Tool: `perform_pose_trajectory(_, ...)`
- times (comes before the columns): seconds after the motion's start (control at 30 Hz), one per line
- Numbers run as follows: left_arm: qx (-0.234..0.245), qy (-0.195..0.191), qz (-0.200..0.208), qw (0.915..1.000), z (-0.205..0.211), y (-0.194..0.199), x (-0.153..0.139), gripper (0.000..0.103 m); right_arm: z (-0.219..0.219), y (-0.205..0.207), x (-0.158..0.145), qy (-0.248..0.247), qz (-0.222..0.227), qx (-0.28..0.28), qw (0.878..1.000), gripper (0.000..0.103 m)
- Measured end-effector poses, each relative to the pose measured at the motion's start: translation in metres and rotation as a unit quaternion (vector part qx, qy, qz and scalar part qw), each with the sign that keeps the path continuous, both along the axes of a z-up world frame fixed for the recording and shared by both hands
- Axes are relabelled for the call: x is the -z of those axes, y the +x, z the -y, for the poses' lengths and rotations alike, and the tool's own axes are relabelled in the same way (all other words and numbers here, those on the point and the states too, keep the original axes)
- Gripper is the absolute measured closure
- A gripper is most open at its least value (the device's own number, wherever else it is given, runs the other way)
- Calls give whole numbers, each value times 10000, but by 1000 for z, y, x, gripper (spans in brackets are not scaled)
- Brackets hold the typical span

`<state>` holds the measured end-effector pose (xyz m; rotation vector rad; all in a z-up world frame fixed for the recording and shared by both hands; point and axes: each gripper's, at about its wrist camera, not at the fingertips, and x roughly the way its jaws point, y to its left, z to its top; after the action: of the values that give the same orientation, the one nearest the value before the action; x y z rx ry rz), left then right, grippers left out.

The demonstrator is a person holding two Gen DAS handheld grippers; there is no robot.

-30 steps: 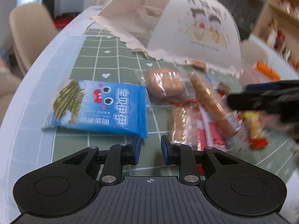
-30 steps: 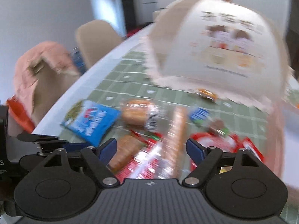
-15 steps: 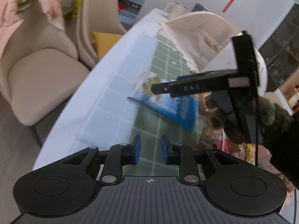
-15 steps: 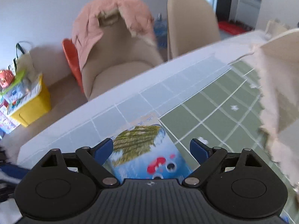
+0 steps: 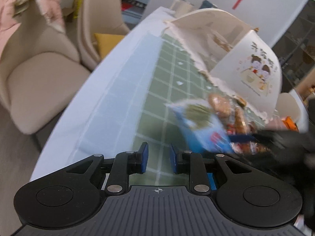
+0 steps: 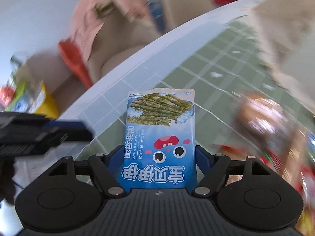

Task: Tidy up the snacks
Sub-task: 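Carry the seaweed bag toward the pink box while the left gripper grasps a small wrapped biscuit packet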

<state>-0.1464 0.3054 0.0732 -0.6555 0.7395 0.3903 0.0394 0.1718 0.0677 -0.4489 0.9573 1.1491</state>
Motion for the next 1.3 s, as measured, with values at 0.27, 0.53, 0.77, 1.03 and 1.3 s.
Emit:
perform_pose_trajectory(0.27,1947,299,61,9804,55,103,-2,77,170,-28,-31,-23,359,2131,9764,26)
perform_pose_trajectory(0.53,1925,547,-603,9779,82,152,11,75,296,-52,-32,-413,776,3975,9134,22)
perform_pose_trajectory(0.77,708,-1088,-439,9906,45,138,19,75,327,-59,-11,-393,737,4379,8951,22)
perform_pose_trajectory(1.03,699,-798,-861,9906,70,179,20,74,306,-41,-2,-60,670,4000,9140,20)
perform_pose_trajectory(1.3,2482,1316,-1324,9505,135,165,15,62,305,-20,32,-389,423,3777,9242,19)
